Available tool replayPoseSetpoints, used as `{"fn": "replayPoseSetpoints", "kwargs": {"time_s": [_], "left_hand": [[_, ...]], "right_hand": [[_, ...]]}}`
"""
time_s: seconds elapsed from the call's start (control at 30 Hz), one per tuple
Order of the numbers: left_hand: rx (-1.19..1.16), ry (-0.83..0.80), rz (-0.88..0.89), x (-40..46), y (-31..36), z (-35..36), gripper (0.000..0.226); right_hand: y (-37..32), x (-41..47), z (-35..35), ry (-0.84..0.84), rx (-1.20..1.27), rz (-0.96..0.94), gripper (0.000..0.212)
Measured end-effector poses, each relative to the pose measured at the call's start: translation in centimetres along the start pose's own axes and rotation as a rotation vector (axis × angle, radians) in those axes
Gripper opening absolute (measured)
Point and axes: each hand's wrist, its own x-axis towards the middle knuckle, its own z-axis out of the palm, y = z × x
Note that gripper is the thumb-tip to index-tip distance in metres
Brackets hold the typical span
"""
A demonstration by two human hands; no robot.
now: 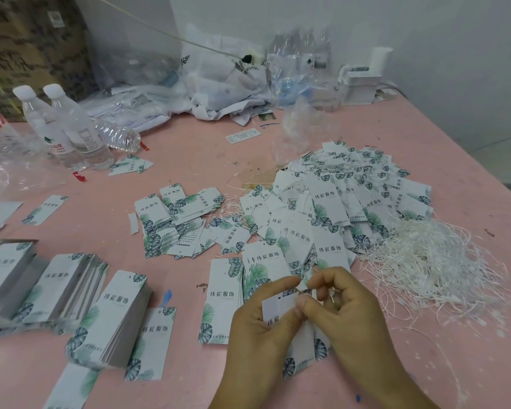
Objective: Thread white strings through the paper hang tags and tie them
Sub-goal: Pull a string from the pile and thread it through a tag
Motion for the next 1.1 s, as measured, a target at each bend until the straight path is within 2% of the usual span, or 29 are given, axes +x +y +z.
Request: {"fn": "replayPoseSetpoints", "kwargs": {"time_s": [0.2,0.33,0.43,0.57,0.83,1.1], "left_hand": [[-0.058,-0.049,-0.017,0.1,0.4,-0.3,0.033],[-0.381,-0.081,-0.153,0.5,0.7,-0.4,0.042],[-0.547,-0.104,-0.255,0.8,0.8,-0.5,0.038],[-0.497,-0.153,-0.272,1.0,1.1,-0.7,0.038],[-0.45,-0.112,-0.241,0.9,0.8,-0.8,0.039],[-0.506,-0.043,-0.202,1.0,0.9,-0.6,0.028]], "right_hand": [[-0.3,0.6,-0.6,-0.137,0.135,0.081,0.017],[-0.2,0.9,-1.1,-0.211,0.307,0.196,0.017],[-0.2,1.2,-1.2,-0.301,0.421,0.331,0.022],[-0.3,1.2,-1.0,-0.407,0.674,0.483,0.017],[-0.2,1.3,-0.6,-0.4,0.695,0.57,0.009],[0.1,1.5,-1.1,-0.442,0.702,0.558,0.015]]}}
